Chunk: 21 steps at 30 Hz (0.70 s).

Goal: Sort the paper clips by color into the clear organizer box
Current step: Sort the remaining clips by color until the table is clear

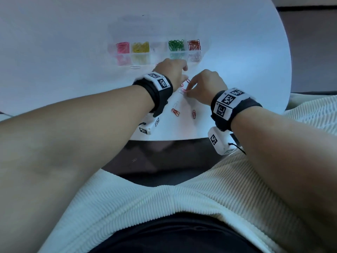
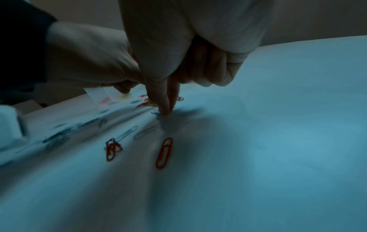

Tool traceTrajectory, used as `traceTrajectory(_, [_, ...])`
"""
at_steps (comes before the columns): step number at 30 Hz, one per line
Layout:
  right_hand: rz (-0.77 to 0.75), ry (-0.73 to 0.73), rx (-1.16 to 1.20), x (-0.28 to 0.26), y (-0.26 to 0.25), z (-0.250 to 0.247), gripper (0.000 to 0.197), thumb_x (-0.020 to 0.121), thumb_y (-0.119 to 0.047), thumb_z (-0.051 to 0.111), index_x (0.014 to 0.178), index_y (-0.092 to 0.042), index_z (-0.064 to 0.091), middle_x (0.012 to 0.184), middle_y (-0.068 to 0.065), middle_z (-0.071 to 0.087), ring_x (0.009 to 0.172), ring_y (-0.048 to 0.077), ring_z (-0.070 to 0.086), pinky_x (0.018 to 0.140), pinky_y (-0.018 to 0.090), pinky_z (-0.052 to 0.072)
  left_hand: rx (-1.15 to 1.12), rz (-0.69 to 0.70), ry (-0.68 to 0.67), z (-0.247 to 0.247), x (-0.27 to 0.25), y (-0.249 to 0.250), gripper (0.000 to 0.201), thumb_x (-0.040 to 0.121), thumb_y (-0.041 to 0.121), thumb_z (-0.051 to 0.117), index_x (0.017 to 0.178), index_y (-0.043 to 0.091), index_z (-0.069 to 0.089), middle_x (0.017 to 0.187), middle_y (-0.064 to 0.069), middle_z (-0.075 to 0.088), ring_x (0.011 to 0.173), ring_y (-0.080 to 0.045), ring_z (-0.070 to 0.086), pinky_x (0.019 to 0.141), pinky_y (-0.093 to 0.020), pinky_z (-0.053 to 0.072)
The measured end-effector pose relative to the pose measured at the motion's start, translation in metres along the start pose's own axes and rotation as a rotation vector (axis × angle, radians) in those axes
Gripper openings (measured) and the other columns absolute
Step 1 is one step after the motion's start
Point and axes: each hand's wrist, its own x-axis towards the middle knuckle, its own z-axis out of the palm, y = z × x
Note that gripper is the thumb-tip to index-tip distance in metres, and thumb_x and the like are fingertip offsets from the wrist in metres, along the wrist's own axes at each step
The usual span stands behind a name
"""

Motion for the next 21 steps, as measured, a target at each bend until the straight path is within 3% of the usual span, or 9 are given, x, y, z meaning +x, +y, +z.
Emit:
traceTrajectory(3, [0.042,-0.02,-0.026,0.005,-0.004,0.003,0.019,0.077,-0.031,0.075,0.091,-0.019,0.074,0.091,0.005,0.07,0.079,0.023,0.067,0.068,0.028,0.055,0.116,0.031,-0.045,0.002,0.01,0.002,0.024,0.094,0.025,0.058,0.117,0.018,0.063,0.117,-0.012,0.063,0.103,-0.034,0.061,0.084,-0.032,0.045])
traceTrajectory(6, [0.054,-0.046,-0.012,0.007,-0.007,0.005,0.027,0.076,-0.032,0.075,0.093,-0.013,0.07,0.089,0.007,0.068,0.079,0.025,0.067,0.063,0.027,0.051,0.26,0.04,-0.071,0.002,0.018,0.004,0.018,0.092,0.016,0.058,0.109,0.014,0.064,0.109,-0.014,0.065,0.094,-0.035,0.063,0.073,-0.034,0.045])
traceTrajectory(10, [0.058,-0.043,-0.029,0.004,-0.008,0.007,0.027,0.077,-0.033,0.068,0.089,-0.01,0.064,0.086,0.009,0.063,0.075,0.027,0.061,0.059,0.026,0.042,0.294,0.039,-0.083,0.002,0.023,0.003,0.023,0.095,0.029,0.057,0.107,0.011,0.063,0.105,-0.013,0.065,0.091,-0.035,0.063,0.069,-0.033,0.044])
traceTrajectory(13, [0.041,-0.066,-0.013,0.001,-0.008,0.003,0.023,0.082,-0.033,0.062,0.077,-0.011,0.055,0.079,0.007,0.057,0.073,0.027,0.055,0.055,0.025,0.037,0.266,0.036,-0.088,-0.001,0.019,0.005,0.024,0.095,0.026,0.052,0.108,0.007,0.06,0.103,-0.013,0.065,0.087,-0.034,0.061,0.067,-0.032,0.041])
traceTrajectory(16, [0.047,-0.091,0.095,-0.002,-0.008,-0.005,0.026,0.09,-0.028,0.046,0.07,-0.011,0.046,0.076,0.007,0.053,0.075,0.027,0.049,0.056,0.029,0.033,0.07,-0.032,-0.052,-0.008,0.006,0.01,0.024,0.094,0.026,0.04,0.106,0.008,0.049,0.088,-0.012,0.053,0.076,-0.031,0.048,0.065,-0.034,0.035])
traceTrajectory(19, [0.098,-0.118,0.315,-0.005,-0.011,-0.015,0.028,0.091,-0.019,0.037,0.063,-0.012,0.037,0.065,0.005,0.041,0.061,0.024,0.037,0.053,0.03,0.026,-0.241,-0.128,-0.108,-0.016,-0.013,0.014,0.022,0.094,0.021,0.034,0.077,0.01,0.044,0.071,-0.006,0.047,0.067,-0.027,0.041,0.059,-0.032,0.031])
traceTrajectory(21, [0.162,-0.145,0.465,-0.009,-0.012,-0.018,0.024,0.088,-0.018,0.038,0.065,-0.014,0.035,0.063,0.004,0.037,0.055,0.021,0.028,0.053,0.028,0.023,-0.624,-0.255,-0.195,-0.015,-0.028,0.01,0.024,0.089,0.016,0.034,0.065,0.015,0.034,0.053,-0.002,0.041,0.051,-0.021,0.031,0.052,-0.027,0.027])
